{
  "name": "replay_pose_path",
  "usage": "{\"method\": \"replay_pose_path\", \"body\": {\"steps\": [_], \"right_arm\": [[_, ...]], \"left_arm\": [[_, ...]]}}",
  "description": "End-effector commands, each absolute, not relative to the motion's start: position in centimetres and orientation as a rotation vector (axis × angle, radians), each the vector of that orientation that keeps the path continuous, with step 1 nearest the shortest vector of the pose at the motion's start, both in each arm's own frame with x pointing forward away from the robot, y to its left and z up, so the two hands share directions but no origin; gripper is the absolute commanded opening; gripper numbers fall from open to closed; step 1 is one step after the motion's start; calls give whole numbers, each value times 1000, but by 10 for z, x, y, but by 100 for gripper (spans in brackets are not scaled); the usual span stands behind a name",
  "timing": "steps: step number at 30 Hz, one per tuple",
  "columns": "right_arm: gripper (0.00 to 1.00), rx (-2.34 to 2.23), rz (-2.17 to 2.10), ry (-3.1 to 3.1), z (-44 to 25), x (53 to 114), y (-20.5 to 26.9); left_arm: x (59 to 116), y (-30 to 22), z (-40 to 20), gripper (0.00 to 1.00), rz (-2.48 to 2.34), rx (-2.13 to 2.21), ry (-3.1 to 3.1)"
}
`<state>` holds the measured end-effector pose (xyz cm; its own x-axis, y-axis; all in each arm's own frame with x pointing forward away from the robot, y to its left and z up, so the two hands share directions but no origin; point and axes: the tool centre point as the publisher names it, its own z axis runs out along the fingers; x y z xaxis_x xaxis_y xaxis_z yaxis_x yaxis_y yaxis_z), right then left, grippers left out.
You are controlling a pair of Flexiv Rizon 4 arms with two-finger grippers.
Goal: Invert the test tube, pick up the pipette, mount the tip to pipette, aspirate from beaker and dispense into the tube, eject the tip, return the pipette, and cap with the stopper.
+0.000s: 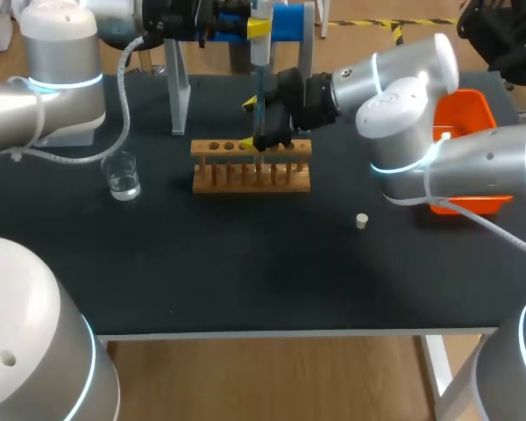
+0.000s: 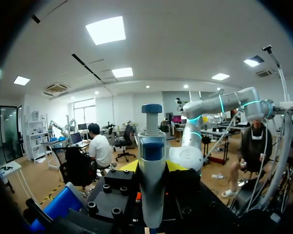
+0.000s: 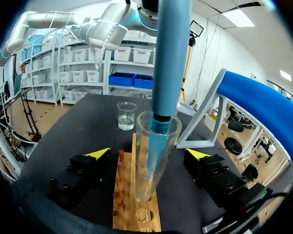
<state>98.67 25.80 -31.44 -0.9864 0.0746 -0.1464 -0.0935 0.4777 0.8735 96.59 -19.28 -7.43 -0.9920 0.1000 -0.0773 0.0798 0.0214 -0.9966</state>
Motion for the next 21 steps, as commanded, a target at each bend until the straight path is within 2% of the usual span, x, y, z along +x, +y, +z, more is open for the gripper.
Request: {"method": "replay_pose_path", "body": {"steps": [1,21], "right_arm": [[100,-21,1522,2556,-315,988,260],[100,-37,1520,2557,-314,988,262]], "left_arm": [[967,-192,-74,0,2174,-202,-2233],[967,-192,-74,0,2174,-202,-2233]]}}
